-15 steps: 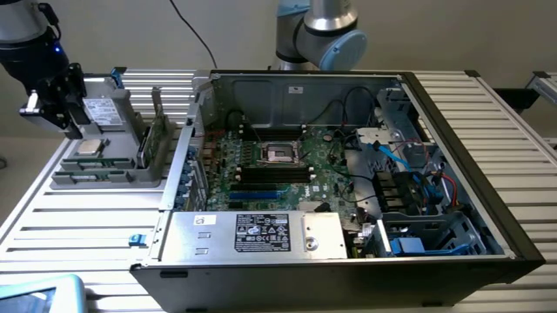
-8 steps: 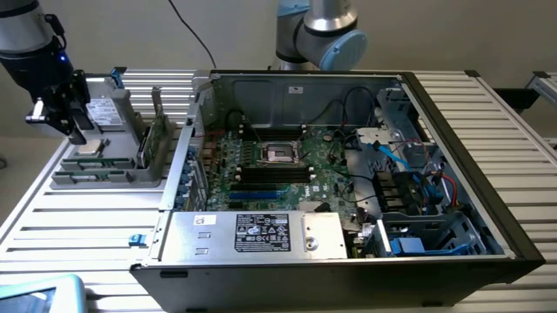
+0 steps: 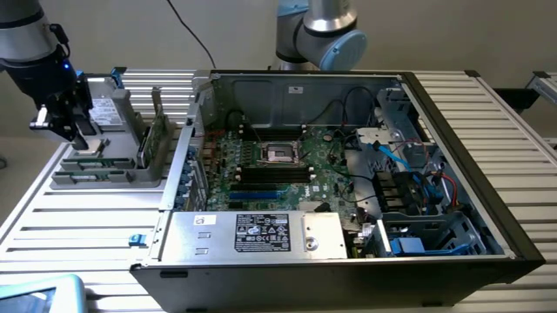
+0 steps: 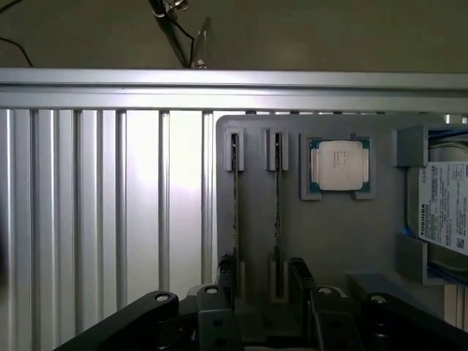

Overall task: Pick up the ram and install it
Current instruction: 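Pick up the ram and move it above insertion slot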

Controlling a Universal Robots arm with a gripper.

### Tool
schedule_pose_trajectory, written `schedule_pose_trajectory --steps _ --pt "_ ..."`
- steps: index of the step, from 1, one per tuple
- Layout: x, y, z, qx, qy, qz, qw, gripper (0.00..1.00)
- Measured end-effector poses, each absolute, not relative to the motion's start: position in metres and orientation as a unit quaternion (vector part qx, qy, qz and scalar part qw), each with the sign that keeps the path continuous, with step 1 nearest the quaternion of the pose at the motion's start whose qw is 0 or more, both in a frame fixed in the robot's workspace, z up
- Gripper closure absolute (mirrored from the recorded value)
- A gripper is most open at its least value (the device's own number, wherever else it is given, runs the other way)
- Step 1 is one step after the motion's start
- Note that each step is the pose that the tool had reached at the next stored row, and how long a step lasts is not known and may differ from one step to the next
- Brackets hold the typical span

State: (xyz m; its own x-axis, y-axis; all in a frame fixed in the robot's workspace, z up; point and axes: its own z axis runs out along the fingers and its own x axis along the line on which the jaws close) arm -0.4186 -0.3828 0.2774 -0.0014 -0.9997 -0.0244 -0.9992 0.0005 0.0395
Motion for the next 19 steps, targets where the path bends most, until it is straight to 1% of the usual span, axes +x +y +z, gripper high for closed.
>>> schedule_pose_trajectory --steps 4,19 --pt "-0.419 -0.385 0.275 0.707 -0.707 -0.023 0.005 0.57" --pt "-0.417 -0.389 0.247 0.693 -0.72 -0.022 0.004 0.57"
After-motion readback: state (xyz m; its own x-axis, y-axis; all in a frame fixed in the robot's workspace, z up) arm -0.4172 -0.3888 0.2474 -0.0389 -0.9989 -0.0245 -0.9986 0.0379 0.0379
